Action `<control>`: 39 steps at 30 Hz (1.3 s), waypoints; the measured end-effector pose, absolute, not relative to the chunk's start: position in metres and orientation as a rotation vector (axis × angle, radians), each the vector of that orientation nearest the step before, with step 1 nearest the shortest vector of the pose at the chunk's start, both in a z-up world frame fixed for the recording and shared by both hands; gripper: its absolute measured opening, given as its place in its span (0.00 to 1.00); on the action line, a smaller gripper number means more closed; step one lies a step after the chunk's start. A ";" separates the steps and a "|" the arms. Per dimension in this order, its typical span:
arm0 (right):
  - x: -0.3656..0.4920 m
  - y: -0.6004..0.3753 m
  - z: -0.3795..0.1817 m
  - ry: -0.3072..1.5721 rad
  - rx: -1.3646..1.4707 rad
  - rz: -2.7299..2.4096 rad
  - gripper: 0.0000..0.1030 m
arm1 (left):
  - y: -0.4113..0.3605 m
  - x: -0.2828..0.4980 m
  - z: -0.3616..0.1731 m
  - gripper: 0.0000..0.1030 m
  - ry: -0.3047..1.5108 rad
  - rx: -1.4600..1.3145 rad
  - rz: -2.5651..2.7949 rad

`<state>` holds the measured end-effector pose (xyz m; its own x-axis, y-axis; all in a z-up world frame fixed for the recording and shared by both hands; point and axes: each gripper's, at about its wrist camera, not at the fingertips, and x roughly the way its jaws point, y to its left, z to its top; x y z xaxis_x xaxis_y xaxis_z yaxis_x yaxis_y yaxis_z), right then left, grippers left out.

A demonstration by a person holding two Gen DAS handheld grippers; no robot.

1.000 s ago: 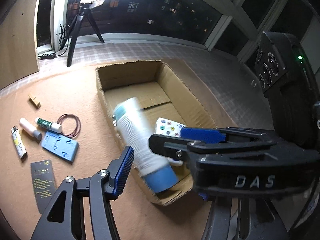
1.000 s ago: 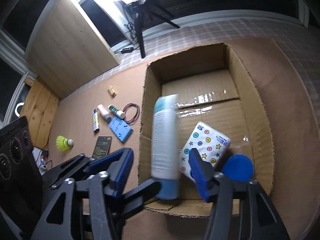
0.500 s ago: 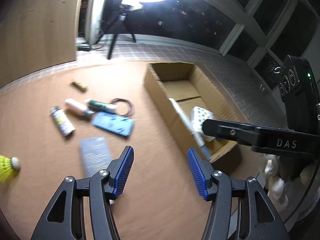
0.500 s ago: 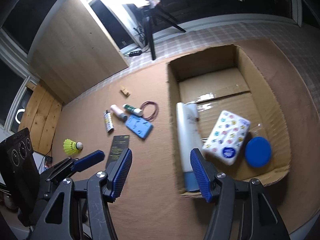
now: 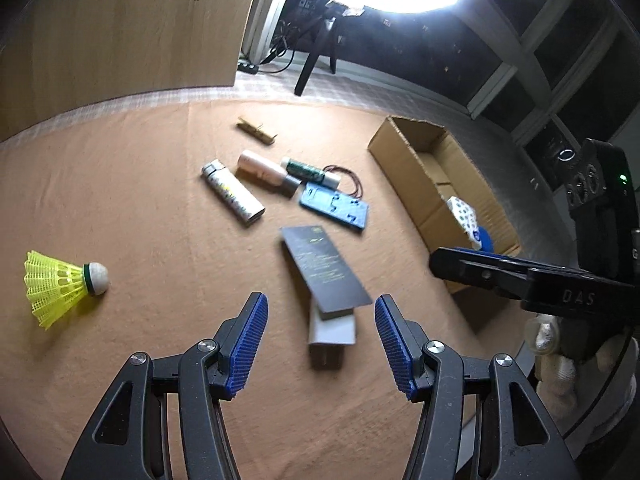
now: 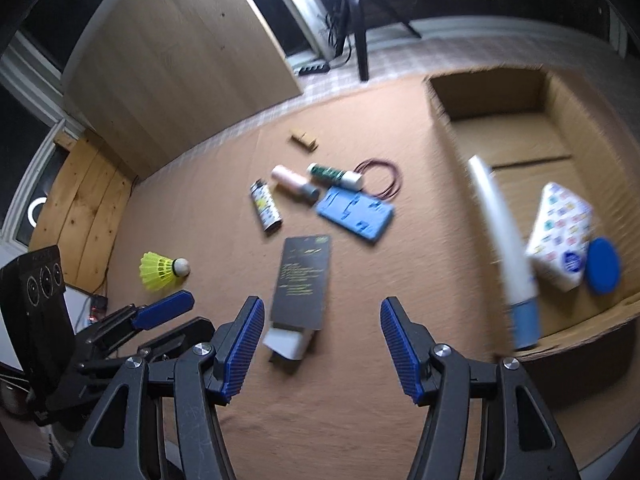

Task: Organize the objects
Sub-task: 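Reach the right tool to the black card and close on it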

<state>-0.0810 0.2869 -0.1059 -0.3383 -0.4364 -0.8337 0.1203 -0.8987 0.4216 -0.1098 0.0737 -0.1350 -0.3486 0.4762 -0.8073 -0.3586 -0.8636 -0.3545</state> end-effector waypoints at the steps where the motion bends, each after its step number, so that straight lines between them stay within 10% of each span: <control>1: -0.082 0.283 -0.110 -0.413 1.565 -2.267 0.55 | 0.074 -0.110 -0.137 0.58 -0.155 -1.392 2.228; 39: -0.149 0.245 -0.182 -0.354 1.759 -1.945 0.27 | 0.126 -0.149 -0.200 0.37 -0.176 -1.564 2.144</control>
